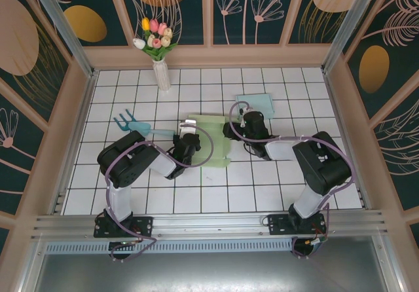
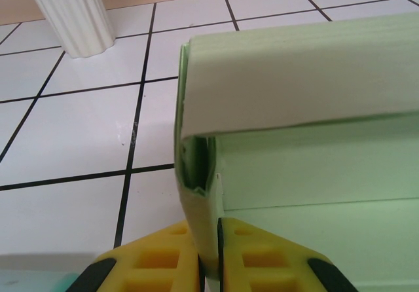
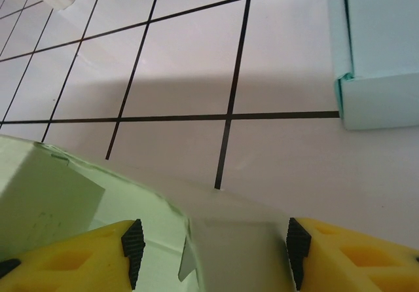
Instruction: Fold the paper box
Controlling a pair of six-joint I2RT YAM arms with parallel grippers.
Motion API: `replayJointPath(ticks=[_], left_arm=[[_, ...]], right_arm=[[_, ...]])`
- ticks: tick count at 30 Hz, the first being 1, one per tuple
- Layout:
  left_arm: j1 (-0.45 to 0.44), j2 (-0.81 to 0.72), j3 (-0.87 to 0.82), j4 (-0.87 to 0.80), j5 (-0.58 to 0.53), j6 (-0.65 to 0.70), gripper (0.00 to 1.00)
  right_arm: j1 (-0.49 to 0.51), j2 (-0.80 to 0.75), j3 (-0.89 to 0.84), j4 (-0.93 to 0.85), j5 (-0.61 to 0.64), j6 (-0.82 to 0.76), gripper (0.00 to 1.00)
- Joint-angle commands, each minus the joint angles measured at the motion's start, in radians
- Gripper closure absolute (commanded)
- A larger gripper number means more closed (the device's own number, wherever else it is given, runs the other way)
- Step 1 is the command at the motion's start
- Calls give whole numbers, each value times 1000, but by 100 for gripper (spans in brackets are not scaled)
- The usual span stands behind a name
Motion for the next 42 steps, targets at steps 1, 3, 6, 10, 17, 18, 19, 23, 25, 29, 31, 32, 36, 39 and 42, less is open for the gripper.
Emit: replayJointPath(ticks=[1, 3, 6, 10, 17, 18, 19, 23, 25, 29, 31, 32, 36, 39, 42], left_arm=[[-5, 31, 5, -35, 11, 26, 86], [-5, 32, 5, -35, 13, 28, 86], [-5, 31, 4, -35, 13, 28, 86], [-5, 33, 5, -35, 13, 29, 86], [-5, 33, 7, -37, 12, 30, 86], [-5, 33, 8, -38, 13, 29, 86], [-5, 33, 9, -38, 13, 29, 86], [-5, 33, 9, -38, 13, 29, 86], [-5, 33, 9, -38, 13, 29, 86], [-5, 33, 8, -38, 15, 29, 86], [-5, 32, 9, -39, 15, 29, 86], [-5, 32, 6, -39, 15, 29, 86], [-4, 31, 8, -39, 17, 31, 86], [-5, 32, 9, -40, 17, 31, 86], [-5, 33, 8, -40, 17, 31, 86]], right_arm=[[13, -14, 6, 6, -17, -46, 37], [13, -32, -14, -4, -6, -58, 37], [13, -63, -40, -19, 1, -76, 36], [13, -113, -65, -47, 5, -90, 36], [13, -238, -127, -90, 30, -103, 36], [13, -258, -133, -105, 51, -103, 36], [13, -277, -138, -120, 77, -104, 36], [5, -374, -182, -148, 218, -93, 37], [-13, -417, -209, -143, 239, -81, 37], [-59, -441, -229, -138, 256, -70, 37], [-78, -418, -222, -136, 250, -76, 37], [-84, -399, -215, -129, 243, -83, 37], [-86, -339, -197, -82, 186, -109, 37], [-87, -293, -181, -58, 128, -126, 37], [-87, -253, -168, -43, 97, -136, 37]])
